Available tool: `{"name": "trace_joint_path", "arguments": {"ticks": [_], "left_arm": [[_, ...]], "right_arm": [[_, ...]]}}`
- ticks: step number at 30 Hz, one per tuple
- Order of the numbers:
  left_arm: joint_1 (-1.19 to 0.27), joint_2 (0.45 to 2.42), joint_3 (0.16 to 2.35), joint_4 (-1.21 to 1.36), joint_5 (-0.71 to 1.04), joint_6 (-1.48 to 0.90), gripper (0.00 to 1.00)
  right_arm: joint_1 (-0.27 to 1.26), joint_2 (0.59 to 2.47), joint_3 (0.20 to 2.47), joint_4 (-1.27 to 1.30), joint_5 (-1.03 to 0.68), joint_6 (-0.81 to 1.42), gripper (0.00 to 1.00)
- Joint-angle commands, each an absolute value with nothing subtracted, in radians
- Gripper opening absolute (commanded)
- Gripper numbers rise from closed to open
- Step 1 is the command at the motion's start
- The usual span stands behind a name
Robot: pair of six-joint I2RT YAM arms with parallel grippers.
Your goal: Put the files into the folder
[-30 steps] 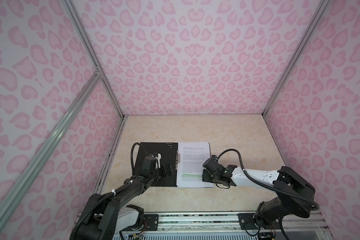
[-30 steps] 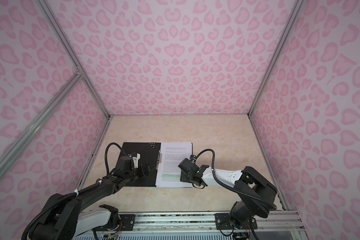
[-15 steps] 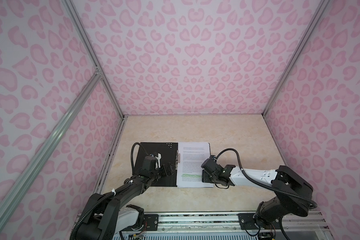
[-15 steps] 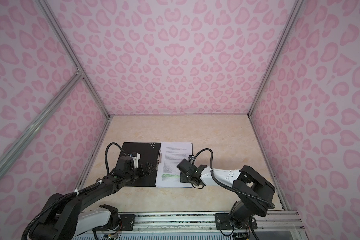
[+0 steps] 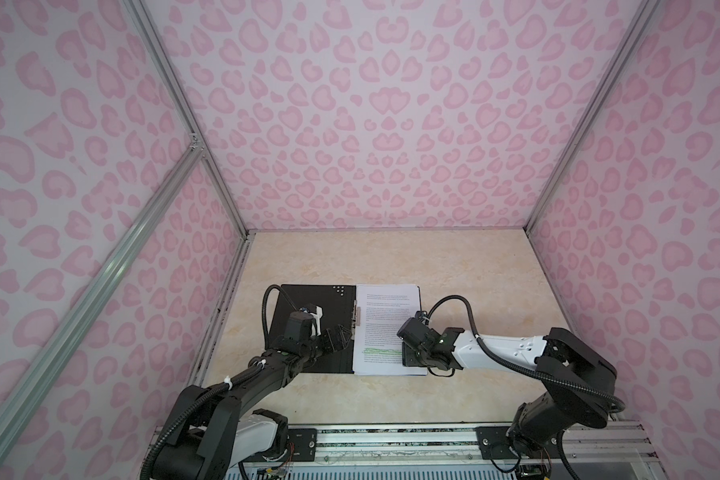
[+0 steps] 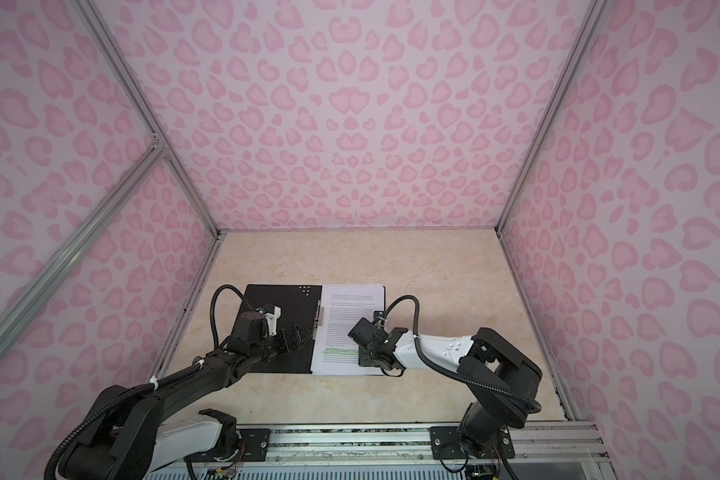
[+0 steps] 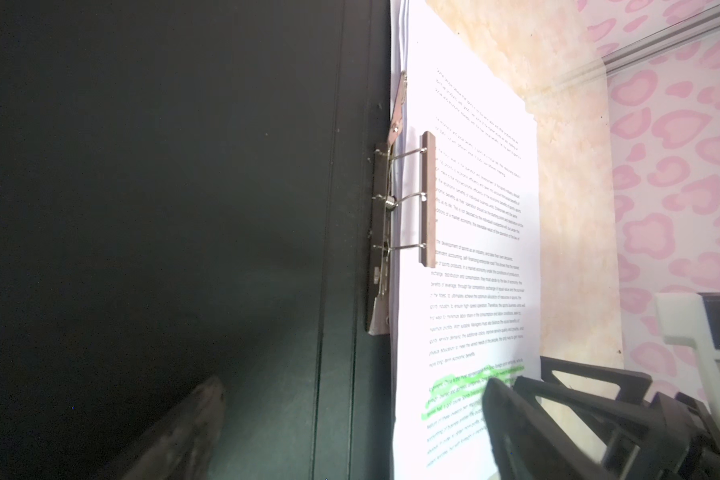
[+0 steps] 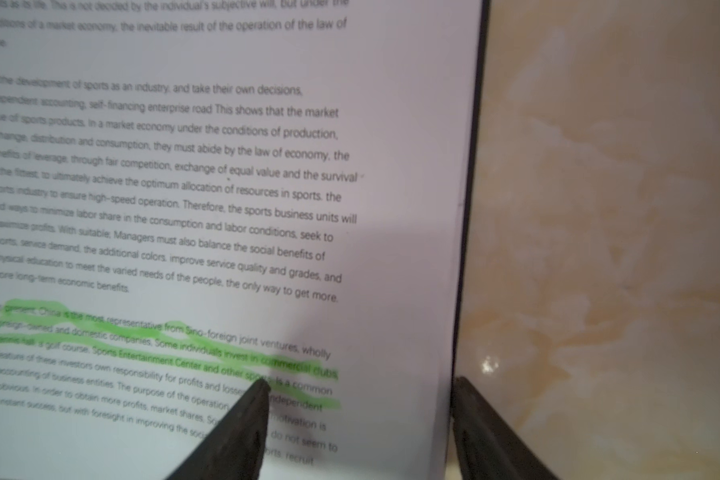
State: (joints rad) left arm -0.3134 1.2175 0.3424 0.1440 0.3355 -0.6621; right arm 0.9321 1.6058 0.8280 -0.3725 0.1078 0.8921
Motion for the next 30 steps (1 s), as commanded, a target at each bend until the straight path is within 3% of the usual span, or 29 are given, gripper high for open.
{"name": "trace_joint_path", "arguments": {"ticks": [1,30], "left_arm": [[-0.313,1.229,0.337,0.016,0.314,-0.666,0.99],[-0.313,1.237,0.341,0.014,0.313,-0.664,0.98]], "right_arm": [[0.944,1.618,0.849,-0.373,0.126,0.869,0.69],[0.930,1.667,0.889,-0.397,0.090,0.810,0.71]]}}
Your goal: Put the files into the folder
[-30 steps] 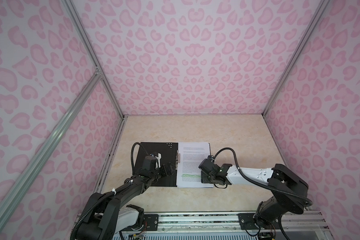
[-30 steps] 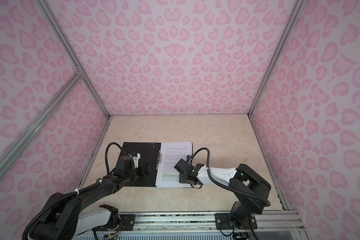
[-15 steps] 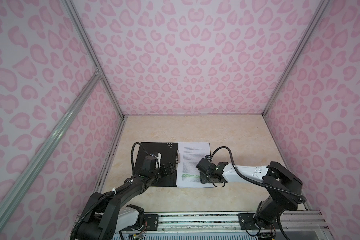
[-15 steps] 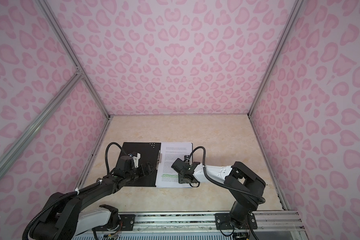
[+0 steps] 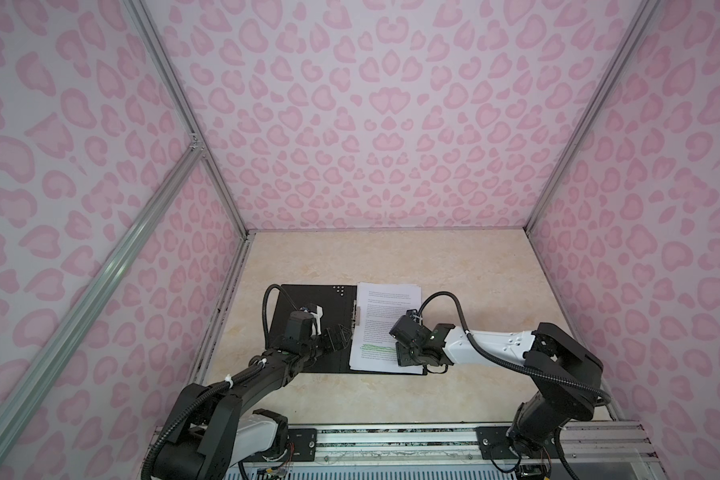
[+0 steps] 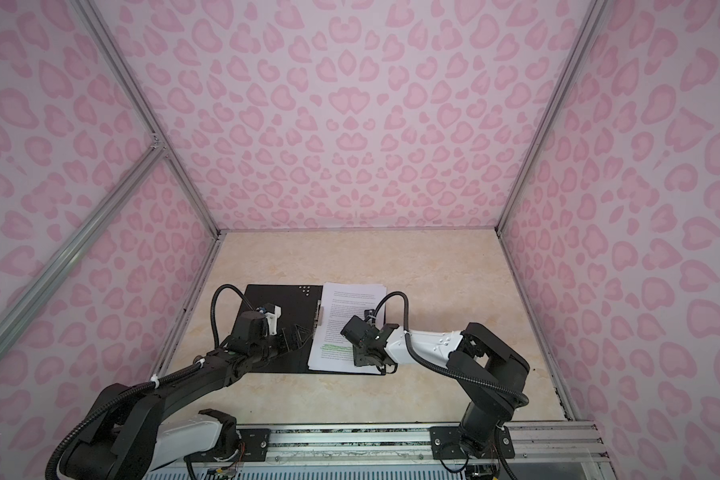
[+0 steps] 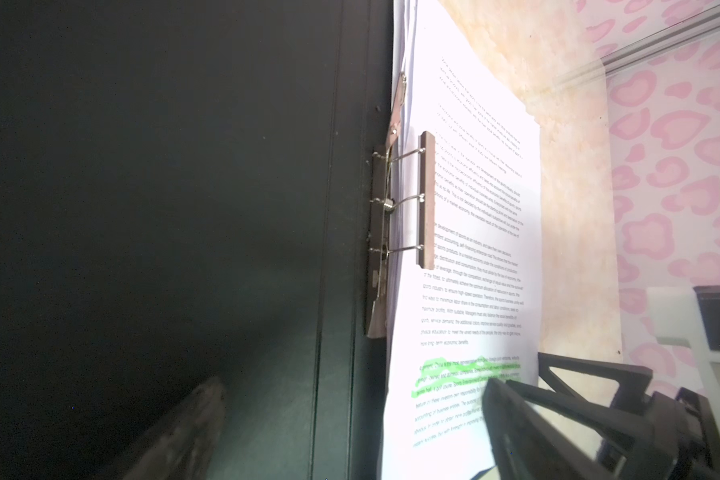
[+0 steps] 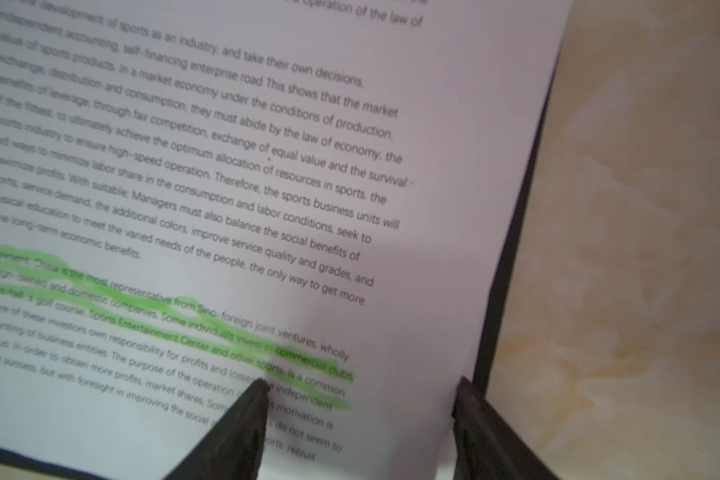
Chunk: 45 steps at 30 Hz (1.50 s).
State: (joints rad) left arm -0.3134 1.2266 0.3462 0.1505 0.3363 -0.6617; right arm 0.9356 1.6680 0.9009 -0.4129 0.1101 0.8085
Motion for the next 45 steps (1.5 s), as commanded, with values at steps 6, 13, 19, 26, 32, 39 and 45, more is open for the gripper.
{"name": "trace_joint_path", "arguments": {"ticks": [6,13,19,26,32,39,45], "left_arm": [[-0.313,1.225,0.340,0.020,0.331,-0.658,0.98],[-0.316,1.145,0.316,0.085,0.418,-0.652,1.00],[-0.318,1.208,0.379,0.109,0.388,-0.732,1.00],[-0.402,1.426,0.473,0.147,0.388,-0.774,0.99],[-0.534,1.519,0.527,0.183,0.346,-0.814,0.99],[-0.605,1.602,0.637,0.158,0.360,-0.833,0.95],[-0.545,1.519,0.661,0.127,0.375,-0.837,0.97]], "right_arm": [[0.894,1.583,0.833,-0.318,0.034,0.794,0.79],[0.684,1.468,0.758,-0.206,-0.089,0.709,0.97],[0.457,1.493,0.810,-0.143,-0.188,0.646,0.97],[0.348,1.607,0.895,-0.106,-0.282,0.628,0.96],[0.274,1.663,0.888,-0.078,-0.338,0.625,0.94],[0.201,1.666,0.863,-0.077,-0.355,0.594,0.92],[0.187,1.754,1.000,-0.159,-0.342,0.534,0.93]]}}
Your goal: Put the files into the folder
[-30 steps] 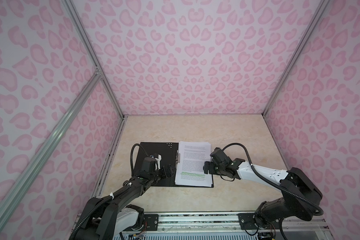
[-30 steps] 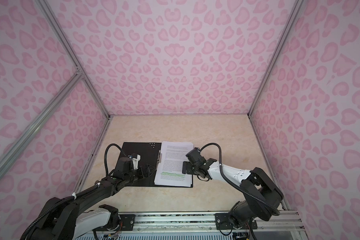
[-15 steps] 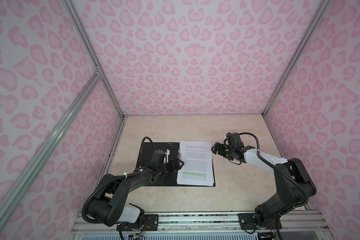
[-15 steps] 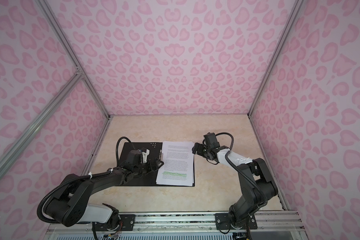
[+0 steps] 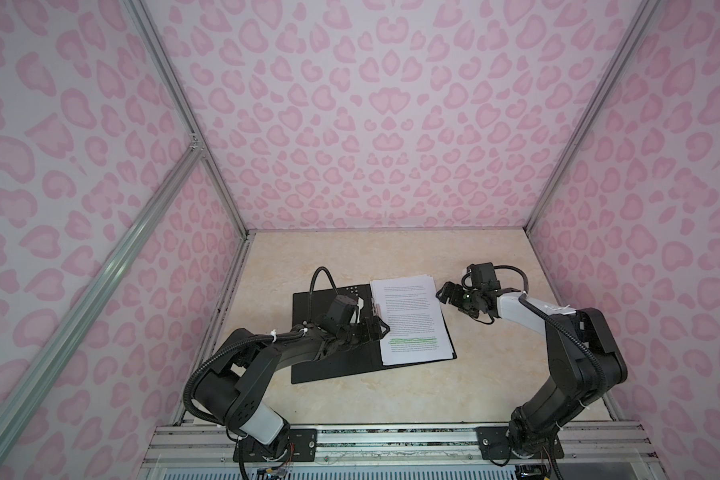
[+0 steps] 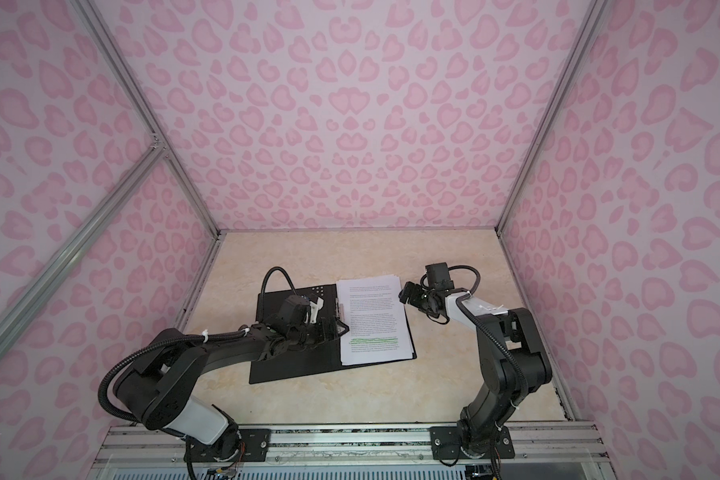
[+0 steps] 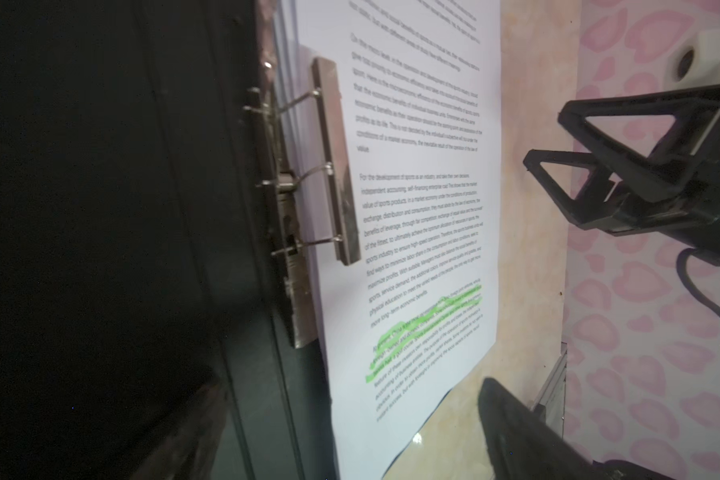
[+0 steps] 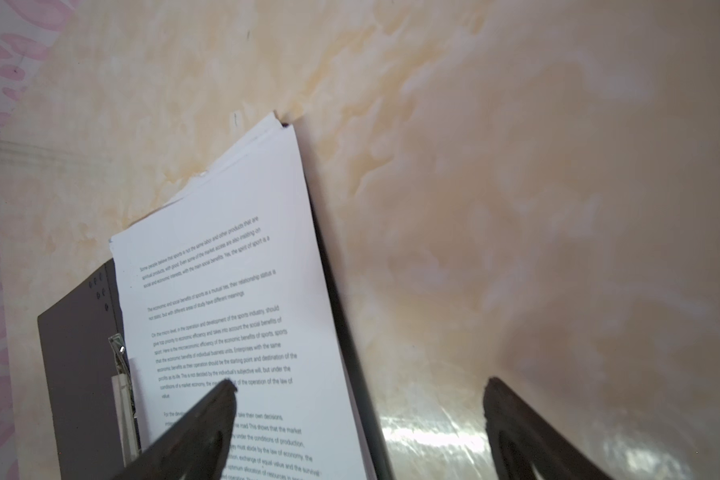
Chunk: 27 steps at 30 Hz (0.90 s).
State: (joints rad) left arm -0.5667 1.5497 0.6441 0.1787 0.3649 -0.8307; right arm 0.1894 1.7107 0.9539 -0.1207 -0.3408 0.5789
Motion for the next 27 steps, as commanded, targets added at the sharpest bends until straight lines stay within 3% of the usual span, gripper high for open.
{"name": "trace_joint_path", "arguments": {"ticks": [1,12,27], "left_arm": [[-0.535,1.514,0.669,0.117,0.377,-0.827,0.97],[-0.390,1.672,0.665,0.127,0.421,-0.764,0.97],[-0.390,1.691,0.664,0.128,0.430,-0.758,0.96]], "right_arm": [[0.187,1.777,1.026,-0.166,-0.351,0.530,0.93],[0.218,2.012,1.277,-0.213,-0.419,0.535,0.90],[0.288,2.051,1.348,-0.160,-0.440,0.627,0.88]]}}
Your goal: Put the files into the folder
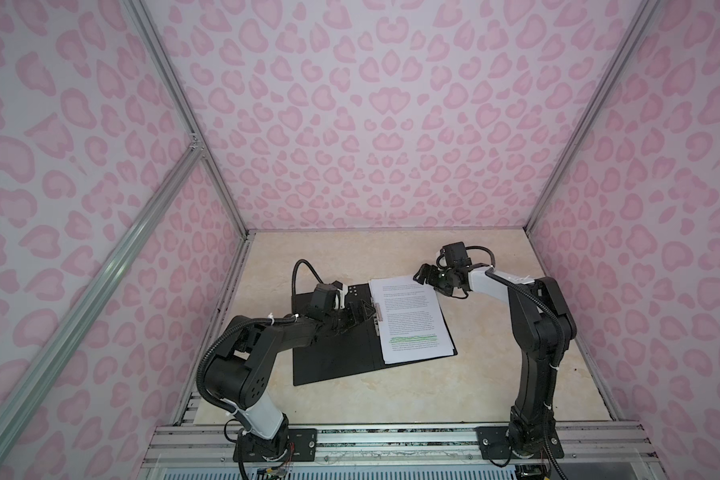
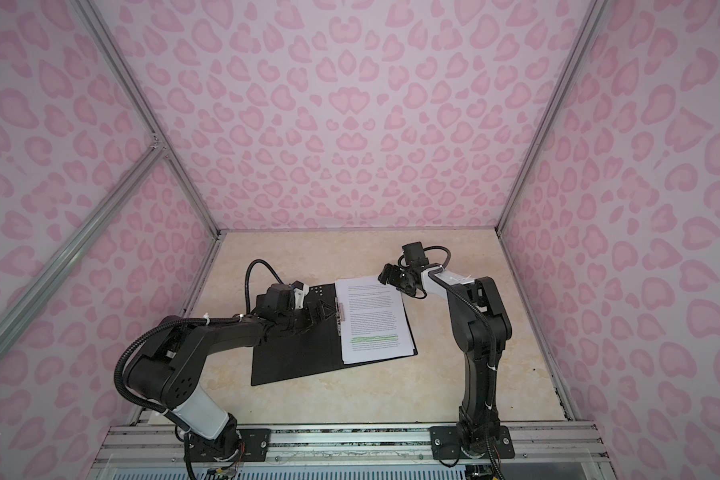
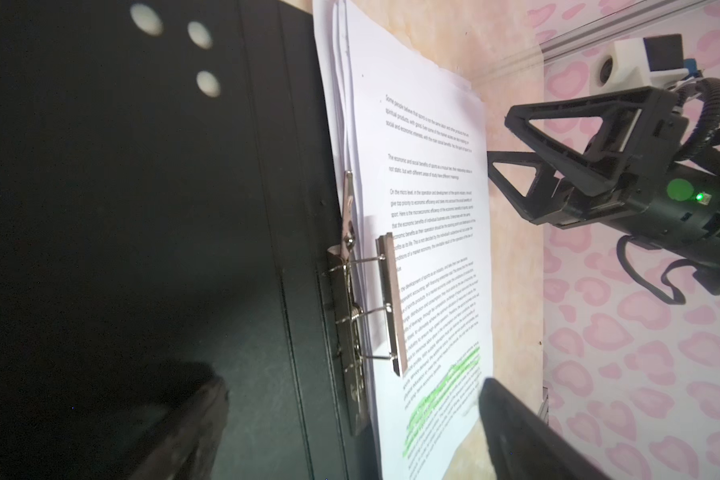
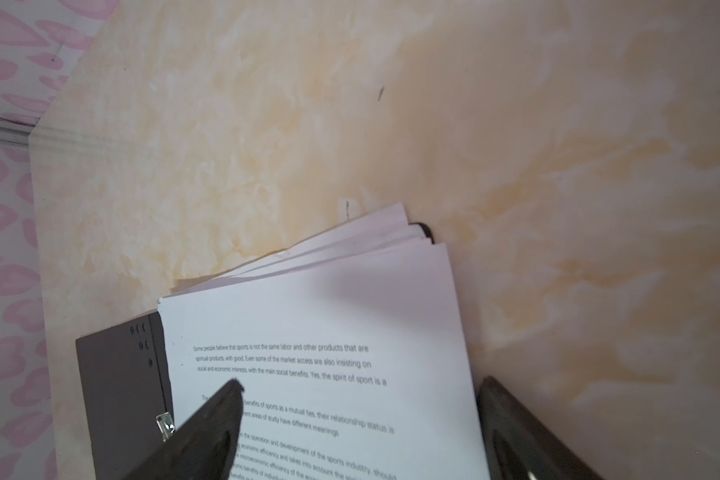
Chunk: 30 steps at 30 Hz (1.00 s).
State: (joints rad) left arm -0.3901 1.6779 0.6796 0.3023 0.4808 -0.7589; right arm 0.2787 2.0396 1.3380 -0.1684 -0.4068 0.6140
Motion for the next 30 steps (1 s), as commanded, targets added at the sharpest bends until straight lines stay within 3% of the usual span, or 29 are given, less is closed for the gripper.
{"name": "trace_joint_path", "arguments": {"ticks": [1,6,15,22,30], "left_arm": [[-0.390,1.691,0.664,0.129,0.434,-0.759,0.96],[-0.390,1.690,0.667,0.127,0.431,-0.758,0.96],[-0.388,1.687,0.667,0.122,0.431,-0.756,0.96],[-0.388,1.681,0.665,0.121,0.432,-0.756,0.96],[-0.385,1.638,0.645,0.173,0.497,-0.758,0.96]], "right_arm": [[0.291,2.053,1.355,-0.173,-0.435,0.624,0.88],[0.312,2.059,1.377,-0.192,-0.432,0.603,0.88],[0.355,2.091,1.477,-0.385,-0.187,0.513,0.88],[0.355,2.120,1.520,-0.393,-0.181,0.513,0.89],[0.393,1.970,1.418,-0.306,-0.156,0.483,0.91]]}}
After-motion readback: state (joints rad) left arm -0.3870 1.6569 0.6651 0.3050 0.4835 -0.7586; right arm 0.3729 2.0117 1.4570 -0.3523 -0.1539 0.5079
